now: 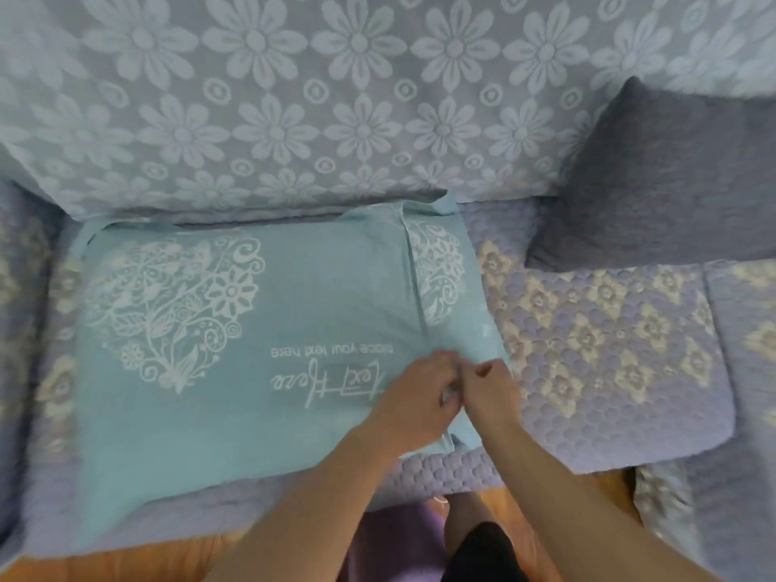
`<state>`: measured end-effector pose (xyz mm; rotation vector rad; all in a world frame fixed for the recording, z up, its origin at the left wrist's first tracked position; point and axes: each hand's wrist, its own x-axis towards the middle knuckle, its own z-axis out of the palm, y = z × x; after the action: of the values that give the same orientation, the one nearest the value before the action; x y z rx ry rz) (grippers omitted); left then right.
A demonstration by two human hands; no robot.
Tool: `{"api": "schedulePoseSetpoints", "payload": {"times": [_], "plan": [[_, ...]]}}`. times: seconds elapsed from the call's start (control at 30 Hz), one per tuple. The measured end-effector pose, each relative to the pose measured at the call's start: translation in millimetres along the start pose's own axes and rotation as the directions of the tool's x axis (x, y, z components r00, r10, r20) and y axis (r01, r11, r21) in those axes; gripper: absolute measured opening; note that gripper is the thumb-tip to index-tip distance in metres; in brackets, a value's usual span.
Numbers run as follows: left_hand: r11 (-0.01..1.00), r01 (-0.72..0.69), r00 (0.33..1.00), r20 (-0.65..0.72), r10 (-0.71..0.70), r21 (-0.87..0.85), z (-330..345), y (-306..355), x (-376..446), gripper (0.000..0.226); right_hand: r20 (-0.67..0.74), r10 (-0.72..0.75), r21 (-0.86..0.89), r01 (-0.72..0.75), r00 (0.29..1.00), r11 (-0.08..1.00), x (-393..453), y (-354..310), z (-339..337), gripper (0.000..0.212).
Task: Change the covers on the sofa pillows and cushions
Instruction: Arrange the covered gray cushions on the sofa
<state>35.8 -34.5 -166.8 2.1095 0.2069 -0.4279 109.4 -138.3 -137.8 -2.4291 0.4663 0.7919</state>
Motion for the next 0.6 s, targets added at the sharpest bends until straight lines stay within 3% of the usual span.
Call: {"api": "schedulePoseSetpoints", "payload": {"times": [0.07, 0.1, 0.13, 0.17, 0.23, 0.27, 0.3, 0.37, 0.47, 0.53, 0.6], "plan": [[0.916, 0.072, 0.992, -0.063, -0.105, -0.395, 1, 6, -45, 0.013, 0.265, 0.264, 0.239, -0.329, 0.927, 0.914, -27, 46, 20, 0.049], [0.836, 0.129, 0.962, -0.137, -0.236, -0.533, 6, 3, -71, 0.014, 0.412, 0.325, 0.349, -0.477, 0.851, 0.806, -37, 59, 30, 0.053], [0.726, 0.189, 0.886, -0.205, -0.417, -0.661, 13, -6, -97, 0.015, 0.525, 0.344, 0.444, -0.595, 0.779, 0.670, -45, 67, 39, 0.055], [0.566, 0.236, 0.744, -0.228, -0.628, -0.790, 17, -22, -121, 0.014, 0.605, 0.328, 0.521, -0.672, 0.725, 0.526, -49, 71, 46, 0.056], [0.099, 0.141, 0.374, -0.040, -0.926, -0.985, 17, -66, -159, 0.011, 0.662, 0.226, 0.649, -0.697, 0.715, 0.305, -43, 71, 57, 0.054], [-0.112, 0.026, 0.259, 0.115, -0.959, -0.993, 10, -87, -175, 0.010, 0.647, 0.183, 0.701, -0.672, 0.740, 0.239, -37, 69, 59, 0.053], [-0.231, -0.093, 0.213, 0.207, -0.955, -0.968, 1, -108, -188, 0.010, 0.629, 0.161, 0.735, -0.649, 0.761, 0.195, -29, 66, 60, 0.052], [-0.287, -0.296, 0.236, 0.222, -0.946, -0.911, -19, -134, -197, 0.007, 0.615, 0.175, 0.758, -0.637, 0.769, 0.138, -20, 61, 57, 0.050], [-0.229, -0.462, 0.338, 0.069, -0.939, -0.857, -53, -126, -178, 0.037, 0.524, 0.196, 0.810, -0.556, 0.829, 0.186, -22, 45, 41, 0.040], [-0.170, -0.487, 0.367, -0.024, -0.930, -0.856, -75, -98, -171, 0.038, 0.286, 0.241, 0.855, -0.360, 0.927, 0.373, -32, 22, 19, 0.031], [-0.058, -0.509, 0.292, -0.109, -0.950, -0.859, -107, -60, -176, 0.033, -0.029, 0.224, 0.809, -0.109, 0.974, 0.577, -52, -13, -13, 0.013]]}}
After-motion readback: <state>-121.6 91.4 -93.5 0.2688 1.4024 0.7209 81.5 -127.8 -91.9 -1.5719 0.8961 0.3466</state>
